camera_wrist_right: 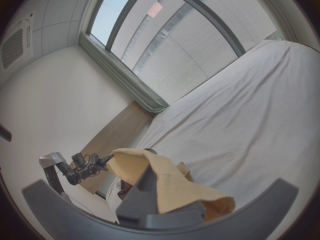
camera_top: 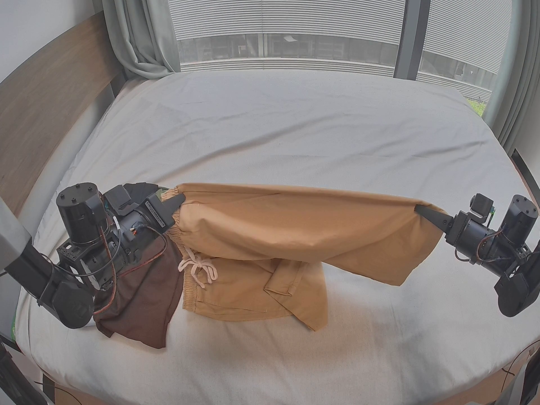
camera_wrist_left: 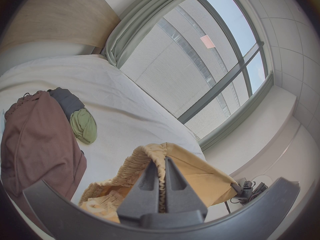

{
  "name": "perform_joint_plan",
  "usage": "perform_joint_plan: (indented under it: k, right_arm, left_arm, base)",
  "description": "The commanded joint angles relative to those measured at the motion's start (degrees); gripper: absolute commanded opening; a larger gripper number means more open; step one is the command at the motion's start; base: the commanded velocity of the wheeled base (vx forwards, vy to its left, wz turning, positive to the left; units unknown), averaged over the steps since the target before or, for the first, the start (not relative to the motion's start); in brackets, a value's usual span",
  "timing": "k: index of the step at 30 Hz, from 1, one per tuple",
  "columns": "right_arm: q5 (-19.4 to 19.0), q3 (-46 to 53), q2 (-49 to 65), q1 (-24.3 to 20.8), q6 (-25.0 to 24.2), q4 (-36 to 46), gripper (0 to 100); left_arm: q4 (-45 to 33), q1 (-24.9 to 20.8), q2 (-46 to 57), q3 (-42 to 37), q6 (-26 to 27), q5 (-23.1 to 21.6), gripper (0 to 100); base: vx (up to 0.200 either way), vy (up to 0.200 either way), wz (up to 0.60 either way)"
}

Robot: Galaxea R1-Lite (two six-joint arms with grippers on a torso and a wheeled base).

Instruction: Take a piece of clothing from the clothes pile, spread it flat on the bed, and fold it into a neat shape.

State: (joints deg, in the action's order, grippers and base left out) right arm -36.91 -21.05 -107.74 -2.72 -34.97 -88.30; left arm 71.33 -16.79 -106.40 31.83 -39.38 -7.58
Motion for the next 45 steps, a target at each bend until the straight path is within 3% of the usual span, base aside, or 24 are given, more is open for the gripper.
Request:
perform_joint_plan:
  k: [1, 11, 16, 20, 45]
  right_arm:
    - [0.00, -1.10, -0.89, -0.53, -0.01, -0.03, 0]
    - [2.37, -8.21, -8.01, 0.35, -0.01, -0.03, 0]
    - [2.64, -11.55, -11.53, 0.26, -0.09, -0.03, 0]
    - [5.27, -16.92, -15.48, -0.01, -0.01, -0.03, 0]
    - [5.45, -31.94, -27.44, 0.26, -0.27, 0.05, 0]
  left_arm:
    - [1.01, 0.09, -1.35, 0.87, -0.79, -0.15, 0]
    - [9.44, 0.79, -11.29, 4.21, -1.85, 0.55, 0]
    - [9.80, 1.05, -12.87, 5.70, -1.76, 0.55, 0]
    - [9.88, 1.41, -13.75, 7.63, -1.76, 0.55, 0]
    - [10.15, 1.41, -26.67, 24.60, -1.85, 3.01, 0]
  base:
    - [0.000, 0.000, 0.00]
    - [0.000, 0.000, 0.00]
    - [0.000, 0.000, 0.00]
    - [0.000, 0.000, 0.00]
    - [0.000, 0.000, 0.00]
